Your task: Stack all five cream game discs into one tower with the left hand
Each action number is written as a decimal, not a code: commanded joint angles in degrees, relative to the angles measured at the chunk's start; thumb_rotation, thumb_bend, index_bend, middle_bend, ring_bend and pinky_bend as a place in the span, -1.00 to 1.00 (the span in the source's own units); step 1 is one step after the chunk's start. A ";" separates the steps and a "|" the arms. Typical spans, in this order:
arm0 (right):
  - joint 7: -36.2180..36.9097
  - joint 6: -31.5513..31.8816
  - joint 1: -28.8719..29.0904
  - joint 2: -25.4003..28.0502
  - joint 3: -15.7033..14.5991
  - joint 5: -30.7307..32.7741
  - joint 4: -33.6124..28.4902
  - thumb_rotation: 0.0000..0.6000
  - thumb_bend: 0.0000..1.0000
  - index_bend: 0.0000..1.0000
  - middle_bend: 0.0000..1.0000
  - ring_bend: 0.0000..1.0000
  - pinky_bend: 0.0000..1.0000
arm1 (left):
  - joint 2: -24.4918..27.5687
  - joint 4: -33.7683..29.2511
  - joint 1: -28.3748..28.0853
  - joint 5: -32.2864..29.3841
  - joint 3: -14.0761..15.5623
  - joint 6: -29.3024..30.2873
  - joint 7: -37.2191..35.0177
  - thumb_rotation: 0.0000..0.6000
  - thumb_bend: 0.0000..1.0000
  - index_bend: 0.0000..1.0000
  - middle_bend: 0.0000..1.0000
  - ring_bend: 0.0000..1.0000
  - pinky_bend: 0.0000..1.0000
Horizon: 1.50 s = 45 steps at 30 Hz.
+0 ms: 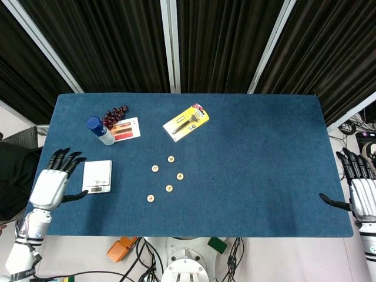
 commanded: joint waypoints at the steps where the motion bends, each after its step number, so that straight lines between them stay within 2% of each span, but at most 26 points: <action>1: -0.21 -0.09 -0.04 0.03 -0.05 0.13 -0.09 1.00 -0.77 -1.00 -1.00 -1.00 -1.00 | -4.50 -0.39 -7.44 0.33 -3.45 -8.26 4.07 1.00 -0.71 -0.49 -0.69 -0.92 -1.00; 7: -0.76 0.07 -0.21 0.29 0.16 0.61 -0.60 1.00 -0.77 -1.00 -1.00 -1.00 -1.00 | -11.86 4.24 -16.47 -3.81 -7.16 -18.54 8.54 1.00 -0.69 -0.45 -0.69 -0.90 -0.99; 11: -1.08 -0.25 -0.17 0.38 0.22 0.98 -0.82 1.00 -0.77 -1.00 -1.00 -1.00 -1.00 | -15.69 7.63 -21.12 -9.61 -9.04 -24.66 12.21 1.00 -0.69 -0.45 -0.69 -0.90 -0.99; 16: -0.86 -0.89 -0.16 0.08 0.13 1.55 -0.66 1.00 -0.77 -1.00 -1.00 -1.00 -1.00 | -20.10 12.23 -24.84 -16.52 -9.95 -28.97 15.57 1.00 -0.69 -0.42 -0.69 -0.90 -0.99; 19: -0.89 -1.06 -0.16 -0.03 0.19 1.84 -0.49 1.00 -0.77 -1.00 -1.00 -1.00 -1.00 | -21.88 14.32 -26.02 -19.28 -9.78 -30.24 16.68 1.00 -0.67 -0.37 -0.69 -0.92 -0.99; 24: -1.07 -1.13 -0.09 -0.10 0.38 2.06 -0.47 1.00 -0.77 -1.00 -1.00 -1.00 -1.00 | -24.39 17.04 -27.27 -22.53 -9.19 -30.71 17.86 1.00 -0.51 -0.23 -0.69 -0.93 -0.99; 28: -1.24 -1.35 0.06 -0.25 0.40 2.03 -0.40 1.00 -0.77 -1.00 -1.00 -1.00 -1.00 | -26.12 18.86 -27.92 -24.13 -8.77 -30.46 18.17 1.00 -0.48 -0.22 -0.69 -0.96 -0.99; 45: -1.76 -1.75 0.09 -0.64 0.64 2.82 0.26 1.00 -0.77 -1.00 -1.00 -1.00 -1.00 | -29.07 23.53 -28.13 -25.64 -6.79 -28.75 16.93 1.00 -0.42 -0.10 -0.69 -0.97 -0.99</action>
